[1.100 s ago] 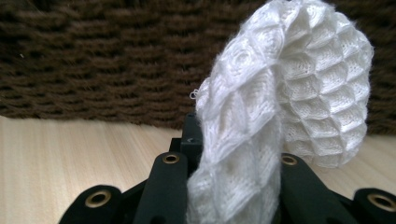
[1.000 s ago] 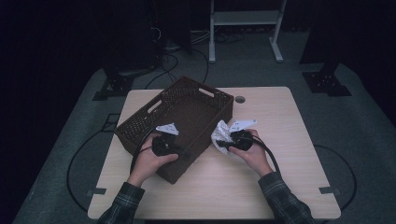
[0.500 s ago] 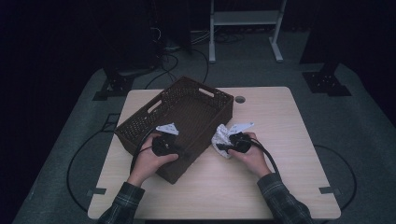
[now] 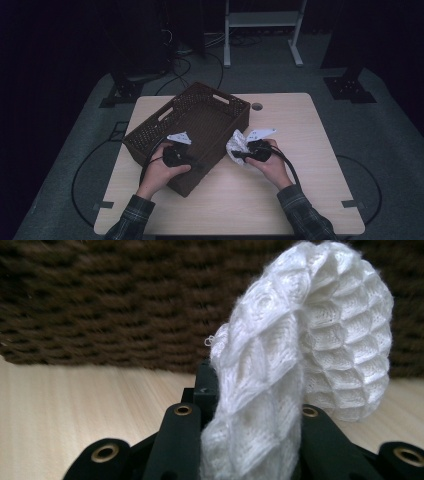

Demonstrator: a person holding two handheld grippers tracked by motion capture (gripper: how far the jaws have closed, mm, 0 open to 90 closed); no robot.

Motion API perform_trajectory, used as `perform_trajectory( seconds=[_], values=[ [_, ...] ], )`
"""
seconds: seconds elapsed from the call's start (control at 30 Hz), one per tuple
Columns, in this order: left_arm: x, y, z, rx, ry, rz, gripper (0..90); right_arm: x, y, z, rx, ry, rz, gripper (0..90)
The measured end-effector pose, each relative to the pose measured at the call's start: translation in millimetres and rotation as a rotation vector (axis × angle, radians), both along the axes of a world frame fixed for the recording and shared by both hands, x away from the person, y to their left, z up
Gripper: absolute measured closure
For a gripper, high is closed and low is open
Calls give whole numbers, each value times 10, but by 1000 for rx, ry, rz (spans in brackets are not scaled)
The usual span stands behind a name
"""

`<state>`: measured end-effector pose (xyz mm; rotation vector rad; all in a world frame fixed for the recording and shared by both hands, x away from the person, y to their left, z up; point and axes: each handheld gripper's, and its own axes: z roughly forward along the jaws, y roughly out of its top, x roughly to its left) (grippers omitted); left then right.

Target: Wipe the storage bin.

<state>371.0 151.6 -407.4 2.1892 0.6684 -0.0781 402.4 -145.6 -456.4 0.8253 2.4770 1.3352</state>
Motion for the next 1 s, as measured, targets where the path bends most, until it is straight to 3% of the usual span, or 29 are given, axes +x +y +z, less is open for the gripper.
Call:
perform_trajectory(
  seconds=[0.63, 1.0],
  values=[
    [1, 0, 1, 1, 1, 0, 688, -195, 63, 398, 69, -99, 55, 747],
    [1, 0, 0, 0, 1, 0, 688, -226, 173, 352, 45, -93, 90, 747]
  ],
)
